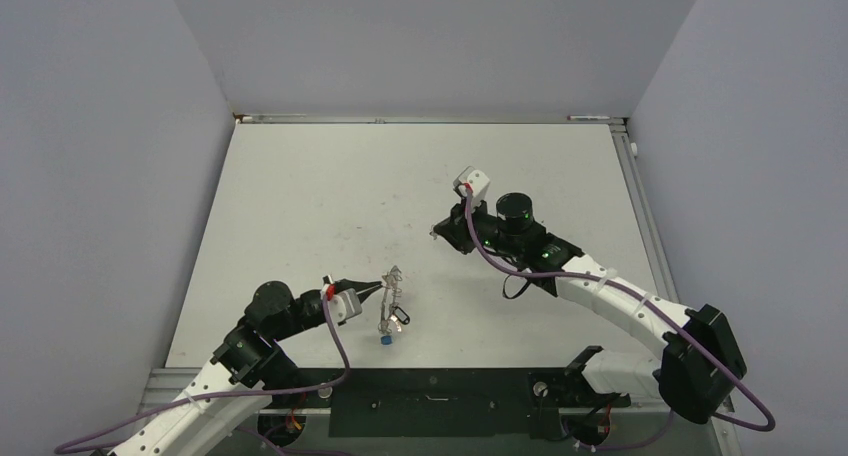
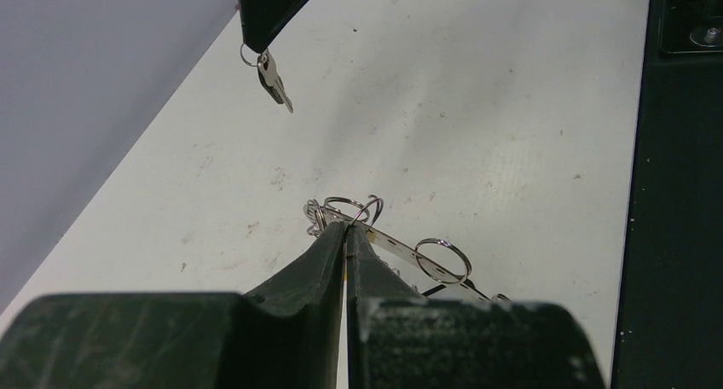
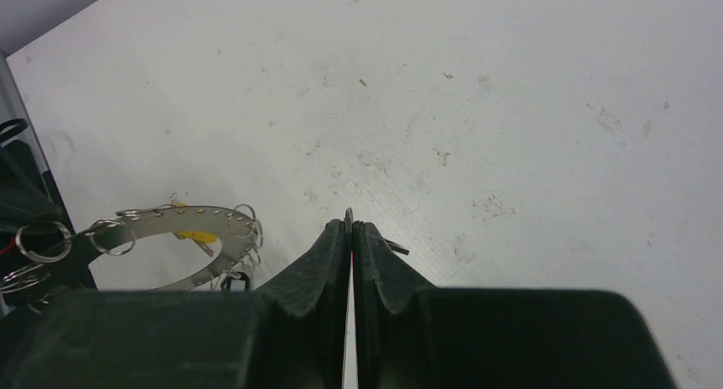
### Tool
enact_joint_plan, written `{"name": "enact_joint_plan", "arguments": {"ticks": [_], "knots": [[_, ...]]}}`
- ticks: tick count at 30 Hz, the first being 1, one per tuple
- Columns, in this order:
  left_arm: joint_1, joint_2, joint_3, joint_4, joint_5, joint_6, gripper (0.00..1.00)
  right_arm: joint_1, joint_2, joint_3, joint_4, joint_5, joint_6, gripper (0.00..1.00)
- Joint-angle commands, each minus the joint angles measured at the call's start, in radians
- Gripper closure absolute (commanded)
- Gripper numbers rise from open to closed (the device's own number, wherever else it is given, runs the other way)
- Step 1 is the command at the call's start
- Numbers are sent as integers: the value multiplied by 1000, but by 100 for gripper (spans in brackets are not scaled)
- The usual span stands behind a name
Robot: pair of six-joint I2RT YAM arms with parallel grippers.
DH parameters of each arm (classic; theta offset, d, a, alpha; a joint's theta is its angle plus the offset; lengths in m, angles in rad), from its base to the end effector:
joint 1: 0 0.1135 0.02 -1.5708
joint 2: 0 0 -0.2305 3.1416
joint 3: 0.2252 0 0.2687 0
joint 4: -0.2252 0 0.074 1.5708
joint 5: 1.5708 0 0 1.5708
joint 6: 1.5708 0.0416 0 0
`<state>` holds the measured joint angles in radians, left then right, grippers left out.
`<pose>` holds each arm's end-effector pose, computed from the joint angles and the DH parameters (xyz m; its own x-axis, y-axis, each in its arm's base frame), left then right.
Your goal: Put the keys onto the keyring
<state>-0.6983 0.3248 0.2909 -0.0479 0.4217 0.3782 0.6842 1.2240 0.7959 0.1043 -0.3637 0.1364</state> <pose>0.1246 -0.1268 0.2290 0.2738 0.2100 -0.9386 0.8586 0.3863 0.3369 0.2323 0.2086 0.2402 -0.3601 -0.1297 -0.9238 -0.8106 0.5337 0.2410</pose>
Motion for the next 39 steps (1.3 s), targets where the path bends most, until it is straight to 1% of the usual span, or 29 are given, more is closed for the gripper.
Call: {"name": "enact_joint_plan", "arguments": {"ticks": [1,9,16,39], "knots": [[5,-1,37,89,35,8,100,47,-65,-19,79,-61,-76,95],[5,-4,36,107,57,-16,100,190,-143,-79,140,0,-191,95],[8,-5,33,117,64,-21,100,282,-167,-87,156,49,-250,95],[11,-9,33,119,72,-22,100,434,-160,-121,165,147,-355,95]]}}
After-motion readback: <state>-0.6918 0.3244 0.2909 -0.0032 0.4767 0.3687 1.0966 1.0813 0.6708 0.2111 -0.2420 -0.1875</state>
